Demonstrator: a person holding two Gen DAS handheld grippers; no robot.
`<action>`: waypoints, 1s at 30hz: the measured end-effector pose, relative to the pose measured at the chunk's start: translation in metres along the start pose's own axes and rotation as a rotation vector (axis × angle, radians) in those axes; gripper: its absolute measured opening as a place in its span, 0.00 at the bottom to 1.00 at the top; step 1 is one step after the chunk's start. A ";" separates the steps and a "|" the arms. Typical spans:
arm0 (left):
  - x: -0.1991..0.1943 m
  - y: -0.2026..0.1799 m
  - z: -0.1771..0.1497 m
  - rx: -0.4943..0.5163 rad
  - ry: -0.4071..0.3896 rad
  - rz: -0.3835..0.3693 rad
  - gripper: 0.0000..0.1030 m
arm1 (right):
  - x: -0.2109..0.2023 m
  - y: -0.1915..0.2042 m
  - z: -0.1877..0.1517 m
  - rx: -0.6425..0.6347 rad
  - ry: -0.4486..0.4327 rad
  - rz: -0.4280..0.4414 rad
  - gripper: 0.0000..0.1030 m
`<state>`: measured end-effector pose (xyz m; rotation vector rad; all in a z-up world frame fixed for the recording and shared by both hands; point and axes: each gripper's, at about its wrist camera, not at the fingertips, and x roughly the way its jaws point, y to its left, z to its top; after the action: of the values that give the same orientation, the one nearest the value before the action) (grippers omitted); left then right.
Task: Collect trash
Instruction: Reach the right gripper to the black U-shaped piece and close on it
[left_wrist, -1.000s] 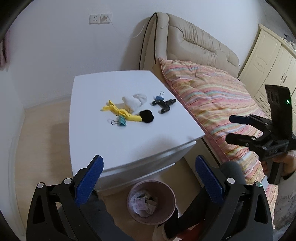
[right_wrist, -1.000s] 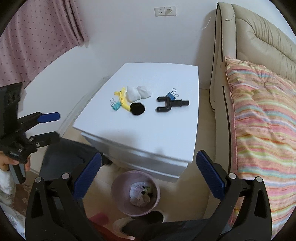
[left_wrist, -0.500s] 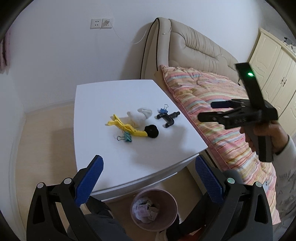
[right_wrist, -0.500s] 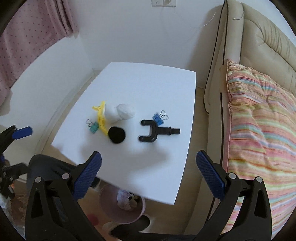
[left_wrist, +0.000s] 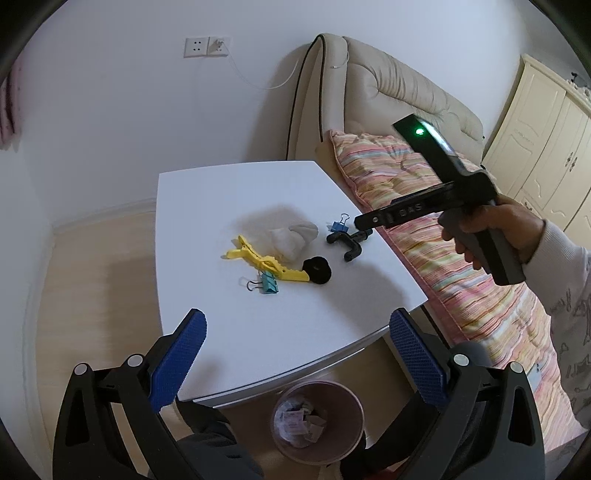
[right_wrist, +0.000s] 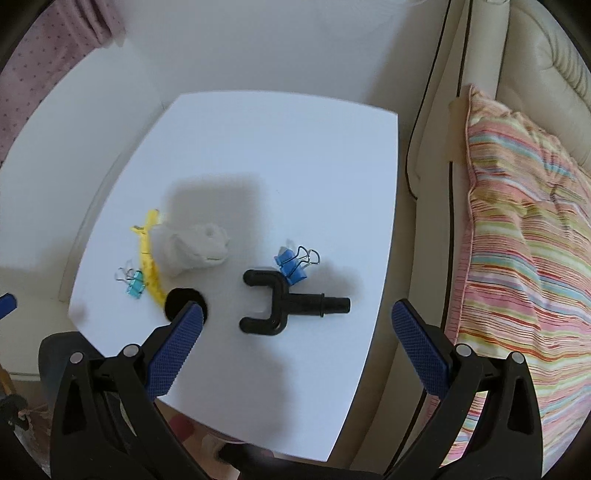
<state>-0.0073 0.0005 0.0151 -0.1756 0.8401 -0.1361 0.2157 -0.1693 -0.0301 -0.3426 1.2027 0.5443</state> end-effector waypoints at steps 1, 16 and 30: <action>0.000 0.000 0.001 -0.001 0.000 0.000 0.93 | 0.006 -0.001 0.002 0.005 0.017 0.001 0.97; 0.005 0.003 0.002 -0.018 0.006 0.002 0.93 | 0.048 -0.007 0.008 0.028 0.127 -0.015 0.97; 0.009 0.006 0.000 -0.030 0.017 0.002 0.93 | 0.052 -0.006 0.006 0.024 0.143 -0.031 0.72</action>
<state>-0.0007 0.0046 0.0073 -0.2015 0.8595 -0.1232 0.2370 -0.1596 -0.0770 -0.3843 1.3390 0.4848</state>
